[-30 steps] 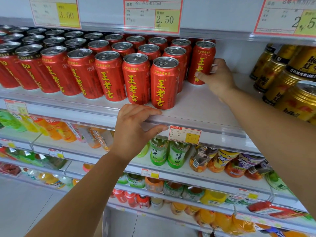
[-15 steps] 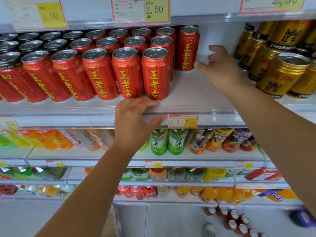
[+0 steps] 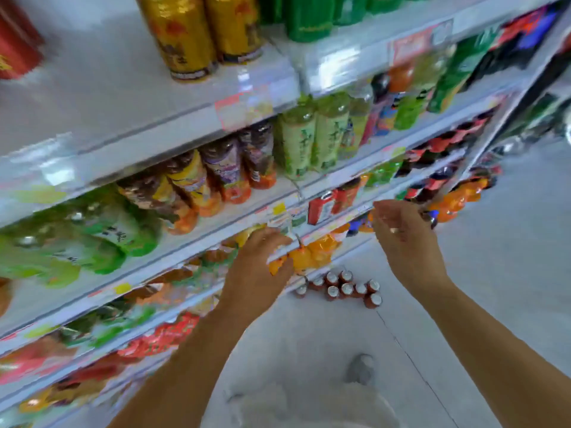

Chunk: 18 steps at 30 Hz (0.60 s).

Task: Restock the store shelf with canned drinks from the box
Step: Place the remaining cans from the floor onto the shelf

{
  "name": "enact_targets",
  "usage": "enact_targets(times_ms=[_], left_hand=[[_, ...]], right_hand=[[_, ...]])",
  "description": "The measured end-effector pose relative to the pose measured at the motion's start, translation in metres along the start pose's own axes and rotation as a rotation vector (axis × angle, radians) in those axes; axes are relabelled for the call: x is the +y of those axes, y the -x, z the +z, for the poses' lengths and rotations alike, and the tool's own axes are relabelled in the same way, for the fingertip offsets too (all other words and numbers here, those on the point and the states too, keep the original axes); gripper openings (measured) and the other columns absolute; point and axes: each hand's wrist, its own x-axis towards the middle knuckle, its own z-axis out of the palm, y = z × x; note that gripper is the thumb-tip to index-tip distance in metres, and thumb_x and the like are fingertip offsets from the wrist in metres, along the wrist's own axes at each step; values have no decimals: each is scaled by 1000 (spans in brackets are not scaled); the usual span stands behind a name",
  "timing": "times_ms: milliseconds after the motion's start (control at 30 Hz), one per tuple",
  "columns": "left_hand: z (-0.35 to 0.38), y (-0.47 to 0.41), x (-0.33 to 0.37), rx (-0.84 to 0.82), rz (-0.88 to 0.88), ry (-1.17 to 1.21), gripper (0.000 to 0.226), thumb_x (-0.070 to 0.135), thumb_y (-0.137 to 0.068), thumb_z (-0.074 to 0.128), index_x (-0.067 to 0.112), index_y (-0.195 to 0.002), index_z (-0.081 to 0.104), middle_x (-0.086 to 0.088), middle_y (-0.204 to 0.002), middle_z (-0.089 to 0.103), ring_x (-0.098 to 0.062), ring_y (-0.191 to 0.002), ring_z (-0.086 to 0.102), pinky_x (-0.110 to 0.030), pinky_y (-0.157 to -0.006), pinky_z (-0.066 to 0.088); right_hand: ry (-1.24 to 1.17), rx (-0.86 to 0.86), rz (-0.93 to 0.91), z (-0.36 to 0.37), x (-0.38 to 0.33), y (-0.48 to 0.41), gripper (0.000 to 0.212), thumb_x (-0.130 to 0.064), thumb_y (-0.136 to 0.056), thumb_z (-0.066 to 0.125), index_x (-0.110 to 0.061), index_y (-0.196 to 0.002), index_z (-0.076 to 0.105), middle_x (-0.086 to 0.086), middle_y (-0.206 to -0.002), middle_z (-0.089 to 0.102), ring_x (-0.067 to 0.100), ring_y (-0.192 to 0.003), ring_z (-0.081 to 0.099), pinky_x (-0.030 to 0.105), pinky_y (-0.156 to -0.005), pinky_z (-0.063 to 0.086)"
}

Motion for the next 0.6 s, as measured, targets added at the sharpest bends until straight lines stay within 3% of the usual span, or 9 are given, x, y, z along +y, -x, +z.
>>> enact_targets(times_ms=[100, 167, 233, 333, 467, 600], left_hand=[[87, -5, -6, -177, -165, 39, 30, 35, -80, 57, 27, -108, 63, 3, -113, 58, -18, -105, 60, -25, -89, 47], [139, -6, -14, -254, -284, 61, 28, 26, -82, 65, 30, -109, 59, 5, -113, 57, -18, -103, 62, -35, -87, 51], [188, -6, -27, -377, -412, 27, 35, 22, -86, 68, 26, -119, 58, 9, -119, 52, -14, -105, 60, -35, -88, 51], [258, -5, -57, -513, -540, -24, 40, 27, -87, 65, 29, -126, 54, 8, -127, 50, -6, -101, 56, -30, -87, 50], [356, -4, -118, -614, -592, -53, 46, 27, -86, 67, 30, -129, 52, 8, -128, 48, 1, -90, 53, -26, -83, 48], [465, -6, -205, -672, -631, -86, 60, 33, -84, 69, 28, -138, 45, 4, -136, 45, -8, -100, 56, -36, -91, 51]], right_hand=[[139, 27, 197, -44, 89, -14, 23, -11, -90, 59, -25, -108, 61, -10, -95, 64, -3, -77, 57, 6, -64, 36], [189, 14, 304, -63, 144, -23, 25, -8, -88, 60, -20, -110, 62, -3, -99, 64, 9, -78, 57, 8, -63, 36], [200, -17, 416, -71, 199, -29, 25, -9, -88, 60, -18, -111, 62, -2, -99, 63, 15, -83, 58, 5, -63, 38], [230, -77, 535, -62, 282, -35, 25, -17, -87, 62, -22, -111, 61, -3, -99, 61, 16, -85, 60, 25, -75, 46], [247, -149, 680, -21, 409, -36, 31, -12, -87, 63, -19, -116, 60, -1, -103, 59, 17, -85, 58, 24, -72, 42], [248, -137, 826, 27, 551, -32, 37, -11, -84, 65, -18, -120, 59, 8, -112, 59, 21, -86, 58, 40, -87, 51]])
